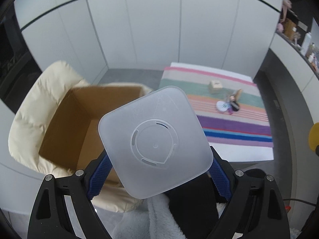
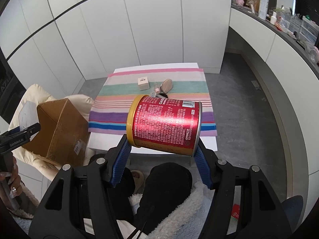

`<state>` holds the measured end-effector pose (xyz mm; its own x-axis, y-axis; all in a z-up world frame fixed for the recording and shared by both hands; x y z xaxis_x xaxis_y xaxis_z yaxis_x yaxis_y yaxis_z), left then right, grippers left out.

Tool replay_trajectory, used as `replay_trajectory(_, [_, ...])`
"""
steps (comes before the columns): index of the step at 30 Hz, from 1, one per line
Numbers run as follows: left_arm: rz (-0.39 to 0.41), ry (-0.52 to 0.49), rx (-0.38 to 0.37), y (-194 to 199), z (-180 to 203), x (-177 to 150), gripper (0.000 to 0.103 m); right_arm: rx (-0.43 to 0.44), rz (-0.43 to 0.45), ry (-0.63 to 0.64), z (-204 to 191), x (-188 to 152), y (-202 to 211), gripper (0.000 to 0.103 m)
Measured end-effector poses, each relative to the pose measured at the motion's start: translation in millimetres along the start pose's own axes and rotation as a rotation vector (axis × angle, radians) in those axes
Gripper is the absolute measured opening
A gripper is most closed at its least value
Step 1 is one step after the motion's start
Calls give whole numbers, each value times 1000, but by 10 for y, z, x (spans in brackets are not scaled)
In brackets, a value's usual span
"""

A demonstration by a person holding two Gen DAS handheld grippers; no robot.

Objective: Organize objects
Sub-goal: 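Lift the clear lid with the left gripper while the right gripper lifts the red can, then drop the clear lid into the cardboard box with the left gripper while the right drops the can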

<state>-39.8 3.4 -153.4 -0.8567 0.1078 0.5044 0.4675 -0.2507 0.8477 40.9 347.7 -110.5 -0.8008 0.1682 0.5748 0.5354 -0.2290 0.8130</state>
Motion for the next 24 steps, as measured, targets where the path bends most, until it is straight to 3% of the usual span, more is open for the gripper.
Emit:
replay_trajectory(4, [-14,40,17,-20,-248,-58,90,6,1,59,-248,40,-38,64])
replay_trajectory(9, [9,110,97,96,-723,-213,90,63,16,127,-675,86,-74,64])
replay_trajectory(18, [26,310,207,389,-1736,-648,90,217,6,322,-1874,3,-131,64])
replay_trajectory(24, [56,394,237,565,-2157,-853,90,329,11,486,-2776,-200,7,64])
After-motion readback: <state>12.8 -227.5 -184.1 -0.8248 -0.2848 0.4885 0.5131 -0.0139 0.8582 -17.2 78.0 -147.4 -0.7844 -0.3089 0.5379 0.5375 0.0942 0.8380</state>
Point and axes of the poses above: each gripper's, at about its wrist camera, not at the fingertips, and y roughly against the way its jaws point, z to its right, x to its top, the point moved 4 cm from there along -y, roughly the way its jaws point, and after that the axes turned 14 degrees about -x, right-handed, at the moved point
